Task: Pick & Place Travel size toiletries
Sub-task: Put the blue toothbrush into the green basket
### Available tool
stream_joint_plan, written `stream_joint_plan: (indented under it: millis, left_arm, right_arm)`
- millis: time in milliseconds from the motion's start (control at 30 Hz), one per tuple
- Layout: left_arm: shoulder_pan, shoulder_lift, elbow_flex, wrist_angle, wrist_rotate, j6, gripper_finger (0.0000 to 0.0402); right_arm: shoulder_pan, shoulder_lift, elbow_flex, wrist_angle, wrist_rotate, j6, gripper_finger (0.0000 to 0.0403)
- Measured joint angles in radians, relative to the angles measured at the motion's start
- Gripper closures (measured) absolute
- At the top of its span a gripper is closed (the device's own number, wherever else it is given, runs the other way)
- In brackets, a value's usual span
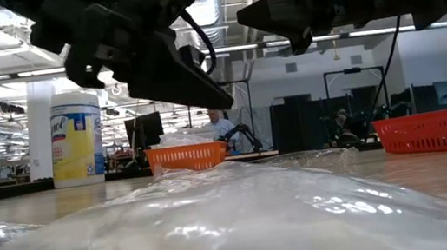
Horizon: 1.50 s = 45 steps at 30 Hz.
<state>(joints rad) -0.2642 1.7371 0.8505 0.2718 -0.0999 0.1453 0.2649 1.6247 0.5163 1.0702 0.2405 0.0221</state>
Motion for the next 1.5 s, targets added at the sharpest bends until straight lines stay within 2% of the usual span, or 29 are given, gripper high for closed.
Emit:
stream_joint_plan:
  millis: [233,433,567,633,767,1000,1233,1400,1500]
  left_arm:
    - [0.001,0.067,0.012,0.025,-0.001,-0.007,0.0217]
    - [-0.001,0.127,0.071,0.028,-0.016,-0.013,0.0185]
    - [-0.003,0.133,0.105,-0.040,-0.004,-0.071,0.0187]
    - [-0.003,0.136,0.142,-0.133,-0.005,-0.100,0.0193]
    - [-0.012,0.154,0.192,-0.234,-0.040,-0.105,0.0210]
    - [-0.024,0.215,0.256,-0.270,-0.041,-0.104,0.0233]
    - [-0.027,0.325,0.378,-0.370,-0.059,-0.080,0.0231]
    - [-0.027,0.336,0.393,-0.379,-0.053,-0.076,0.0236]
    - [-0.022,0.336,0.394,-0.390,-0.052,-0.083,0.0258]
  right_arm:
    - [0.000,0.000,0.000,0.010,0.000,-0.015,0.0403]
    - [0.000,0.000,0.000,0.014,0.000,-0.015,0.0403]
    - [0.000,0.000,0.000,0.011,0.004,-0.022,0.0403]
    - [0.000,0.000,0.000,0.011,0.004,-0.022,0.0403]
    - [0.000,0.000,0.000,0.008,0.005,-0.022,0.0403]
    - [-0.001,0.000,0.000,-0.001,0.005,-0.023,0.0403]
    - [-0.005,0.000,0.000,-0.008,0.005,-0.022,0.0403]
    - [-0.005,0.000,0.000,-0.018,0.005,-0.022,0.0403]
    - [-0.004,0.000,0.000,-0.019,0.005,-0.022,0.0403]
